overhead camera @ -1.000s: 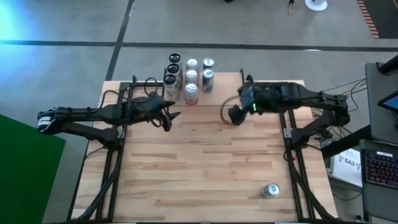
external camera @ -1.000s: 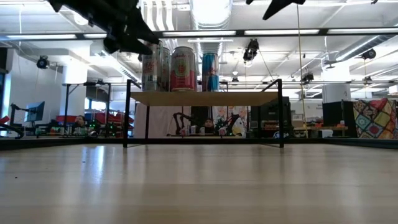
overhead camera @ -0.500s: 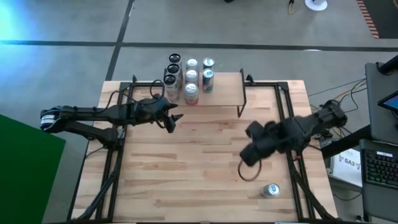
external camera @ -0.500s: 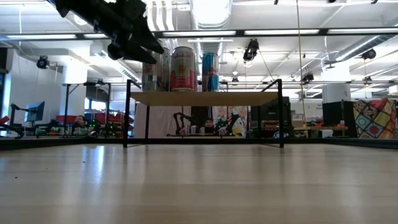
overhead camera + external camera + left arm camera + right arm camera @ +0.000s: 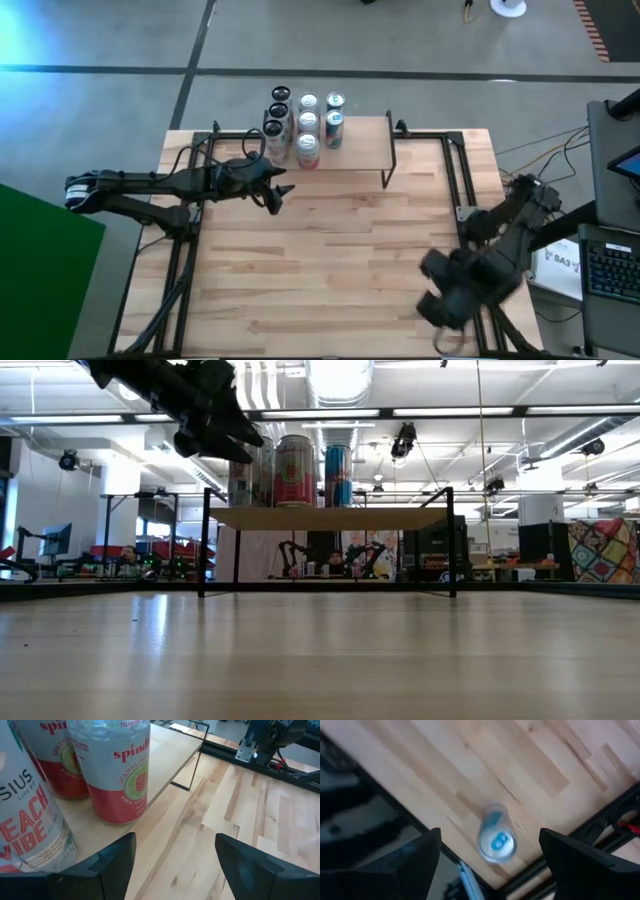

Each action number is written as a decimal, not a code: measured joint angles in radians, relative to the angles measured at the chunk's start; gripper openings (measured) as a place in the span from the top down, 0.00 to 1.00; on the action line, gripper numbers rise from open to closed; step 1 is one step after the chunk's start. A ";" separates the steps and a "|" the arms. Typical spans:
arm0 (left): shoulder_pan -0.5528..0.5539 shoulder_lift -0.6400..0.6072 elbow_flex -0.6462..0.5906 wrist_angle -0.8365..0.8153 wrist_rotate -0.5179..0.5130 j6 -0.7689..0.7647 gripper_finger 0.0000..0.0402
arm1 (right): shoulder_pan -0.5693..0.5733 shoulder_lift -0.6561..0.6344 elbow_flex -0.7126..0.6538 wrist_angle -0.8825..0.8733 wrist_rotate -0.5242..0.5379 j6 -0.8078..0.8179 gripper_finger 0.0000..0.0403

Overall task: Place canned beverage on shelf
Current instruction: Put the blue soda can on the shelf aligned with the other blue soda cans

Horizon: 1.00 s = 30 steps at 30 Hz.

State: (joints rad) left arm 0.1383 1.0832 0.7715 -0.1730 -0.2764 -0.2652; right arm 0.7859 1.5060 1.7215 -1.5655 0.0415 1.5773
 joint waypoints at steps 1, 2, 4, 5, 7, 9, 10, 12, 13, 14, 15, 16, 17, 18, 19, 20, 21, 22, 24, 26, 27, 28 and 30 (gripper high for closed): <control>0.000 0.001 0.000 0.001 0.000 0.010 0.36 | 0.033 0.006 -0.003 0.001 0.007 -0.002 0.19; 0.000 0.001 0.000 -0.001 0.000 0.019 0.36 | 0.062 0.014 -0.007 0.002 0.012 -0.002 0.19; 0.000 0.002 0.000 -0.004 0.000 0.028 0.36 | 0.111 0.032 -0.016 0.002 0.014 0.010 0.19; 0.000 0.004 0.000 -0.005 0.000 0.028 0.36 | 0.132 0.040 -0.025 0.003 0.015 0.031 0.19; 0.000 0.008 0.000 -0.009 0.000 0.021 0.36 | 0.166 0.056 -0.038 0.005 0.019 0.074 0.19; 0.000 0.010 0.000 -0.006 0.001 0.014 0.36 | 0.186 0.063 -0.051 0.008 0.019 0.114 0.19; 0.000 0.012 0.000 -0.004 0.001 0.012 0.36 | 0.196 0.064 -0.059 0.008 0.024 0.133 0.19; 0.000 0.018 0.000 -0.005 0.001 0.010 0.36 | 0.212 0.065 -0.081 0.018 0.042 0.161 0.19; 0.000 0.021 0.000 -0.004 0.001 0.011 0.36 | 0.221 0.062 -0.100 0.034 0.056 0.171 0.19; 0.000 0.025 0.000 -0.003 0.001 0.012 0.36 | 0.229 0.058 -0.119 0.056 0.067 0.188 0.19; 0.000 0.028 0.000 0.001 0.001 0.012 0.36 | 0.236 0.050 -0.138 0.078 0.077 0.199 0.19; 0.000 0.033 0.000 0.007 0.001 0.012 0.36 | 0.243 0.042 -0.156 0.097 0.086 0.206 0.19; 0.000 0.037 0.000 0.012 0.001 0.012 0.36 | 0.248 0.034 -0.174 0.115 0.090 0.211 0.19; 0.000 0.041 0.000 0.013 0.002 0.012 0.36 | 0.254 0.023 -0.193 0.130 0.090 0.212 0.19; 0.000 0.045 0.000 0.014 0.006 0.012 0.36 | 0.259 0.017 -0.214 0.143 0.091 0.212 0.19; 0.000 0.048 0.000 0.015 0.006 0.012 0.36 | 0.264 0.014 -0.232 0.149 0.092 0.209 0.19; 0.000 0.051 0.000 0.016 0.006 0.010 0.36 | 0.268 0.012 -0.250 0.154 0.092 0.202 0.19; 0.000 0.054 0.000 0.016 0.006 0.008 0.36 | 0.271 0.010 -0.267 0.161 0.092 0.188 0.19; 0.000 0.059 0.000 0.015 0.007 -0.005 0.36 | 0.272 0.007 -0.288 0.167 0.092 0.156 0.19; 0.000 0.060 0.000 0.016 0.007 -0.012 0.36 | 0.271 0.005 -0.307 0.174 0.093 0.129 0.19; 0.000 0.060 0.000 0.015 0.007 -0.014 0.36 | 0.270 0.005 -0.317 0.181 0.093 0.121 0.19; 0.000 0.060 0.000 0.015 0.007 -0.018 0.36 | 0.270 0.005 -0.329 0.190 0.094 0.120 0.19; 0.000 0.059 0.000 0.011 0.007 -0.027 0.36 | 0.270 0.005 -0.348 0.210 0.095 0.121 0.19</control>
State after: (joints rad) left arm 0.1387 1.1427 0.7715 -0.1619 -0.2695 -0.2921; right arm 1.0561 1.5108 1.3736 -1.3557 0.1364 1.6981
